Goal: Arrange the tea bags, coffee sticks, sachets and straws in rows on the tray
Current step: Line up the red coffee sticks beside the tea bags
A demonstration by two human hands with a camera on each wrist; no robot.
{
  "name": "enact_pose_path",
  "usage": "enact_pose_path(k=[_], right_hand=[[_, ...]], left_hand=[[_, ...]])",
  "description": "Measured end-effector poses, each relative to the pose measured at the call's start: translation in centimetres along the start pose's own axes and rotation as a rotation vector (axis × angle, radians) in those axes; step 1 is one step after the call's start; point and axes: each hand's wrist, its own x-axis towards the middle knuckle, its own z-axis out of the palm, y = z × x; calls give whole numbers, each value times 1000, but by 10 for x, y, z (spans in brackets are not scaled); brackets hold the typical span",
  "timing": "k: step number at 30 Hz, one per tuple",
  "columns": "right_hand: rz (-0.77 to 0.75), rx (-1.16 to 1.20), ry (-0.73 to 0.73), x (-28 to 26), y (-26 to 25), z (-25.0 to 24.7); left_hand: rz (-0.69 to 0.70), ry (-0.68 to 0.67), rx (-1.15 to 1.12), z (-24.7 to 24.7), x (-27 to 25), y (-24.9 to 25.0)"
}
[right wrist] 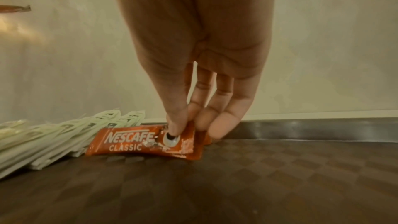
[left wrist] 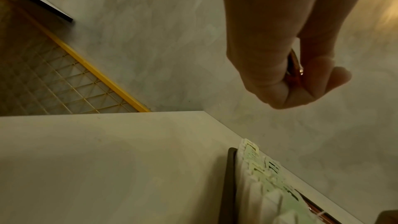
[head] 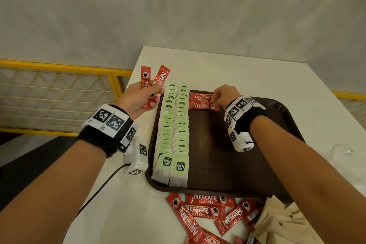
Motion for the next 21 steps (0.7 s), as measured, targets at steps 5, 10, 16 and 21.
enact_pose_path(k=[5,10,16,21], right_hand=[[-27,-47,-2,4,0,3],[-52,-49,0,2,3,6],[-117,39,112,-3,2,-1],[-179,725,-19,-29,-20,-23]], left_hand=[[-44,0,23,7,3,1],[-96,-33,36,15,3,3],[-125,-117,130,19,-2,4],[-80,-135,236,25,-4,3]])
